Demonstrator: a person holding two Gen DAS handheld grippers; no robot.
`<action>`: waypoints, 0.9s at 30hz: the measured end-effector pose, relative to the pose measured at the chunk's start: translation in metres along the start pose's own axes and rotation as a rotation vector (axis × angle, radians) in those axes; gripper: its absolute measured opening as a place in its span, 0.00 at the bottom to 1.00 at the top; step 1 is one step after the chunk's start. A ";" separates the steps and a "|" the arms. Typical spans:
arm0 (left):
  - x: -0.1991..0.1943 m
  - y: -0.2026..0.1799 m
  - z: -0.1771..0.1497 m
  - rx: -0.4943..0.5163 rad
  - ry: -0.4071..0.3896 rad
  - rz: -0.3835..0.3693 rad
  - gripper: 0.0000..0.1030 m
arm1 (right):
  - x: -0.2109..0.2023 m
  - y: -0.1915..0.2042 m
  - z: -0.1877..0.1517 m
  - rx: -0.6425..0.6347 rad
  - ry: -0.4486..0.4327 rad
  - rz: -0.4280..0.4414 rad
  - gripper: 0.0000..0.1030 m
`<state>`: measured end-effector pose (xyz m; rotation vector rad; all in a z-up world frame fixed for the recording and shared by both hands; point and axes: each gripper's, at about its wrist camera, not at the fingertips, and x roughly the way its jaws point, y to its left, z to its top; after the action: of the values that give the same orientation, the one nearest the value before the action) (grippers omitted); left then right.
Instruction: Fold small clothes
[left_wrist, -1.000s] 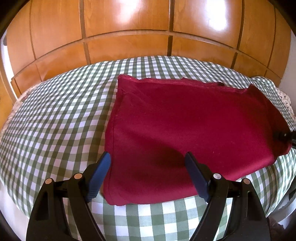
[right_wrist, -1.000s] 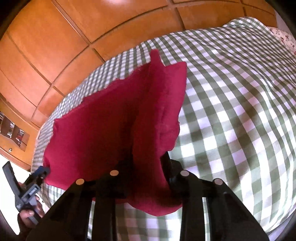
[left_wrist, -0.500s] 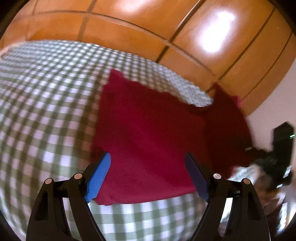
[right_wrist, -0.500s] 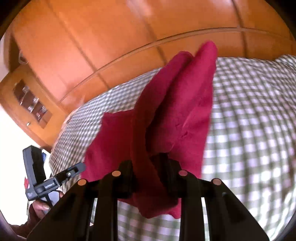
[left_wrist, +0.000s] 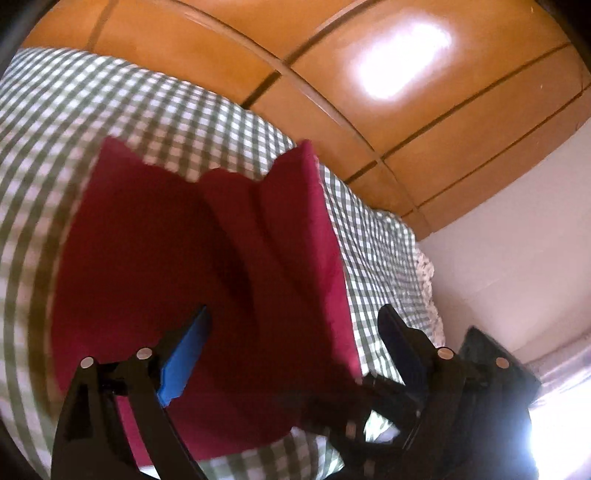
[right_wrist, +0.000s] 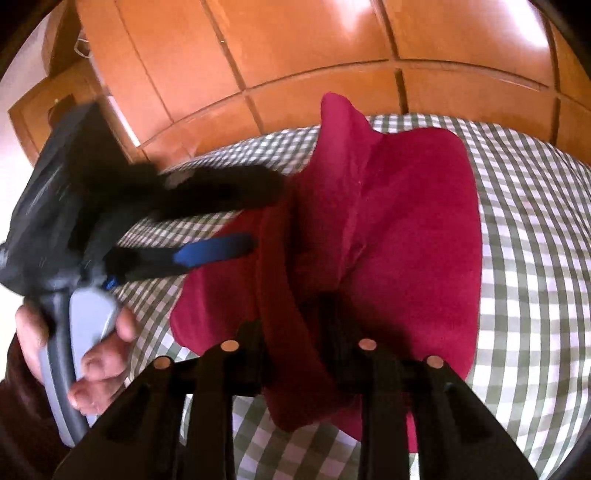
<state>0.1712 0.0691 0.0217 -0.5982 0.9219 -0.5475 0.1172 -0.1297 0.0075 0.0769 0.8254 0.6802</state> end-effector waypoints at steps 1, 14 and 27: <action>0.007 -0.005 0.005 0.011 0.016 0.014 0.88 | -0.003 0.000 -0.001 0.009 -0.004 0.057 0.42; 0.054 0.001 0.007 0.001 0.158 0.114 0.41 | -0.083 -0.085 -0.045 0.176 -0.026 0.027 0.47; -0.015 -0.005 0.016 0.155 0.010 0.177 0.20 | -0.035 -0.026 -0.033 0.091 0.018 0.126 0.39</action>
<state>0.1762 0.0793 0.0407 -0.3705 0.9223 -0.4574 0.0915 -0.1770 -0.0004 0.2072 0.8737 0.7623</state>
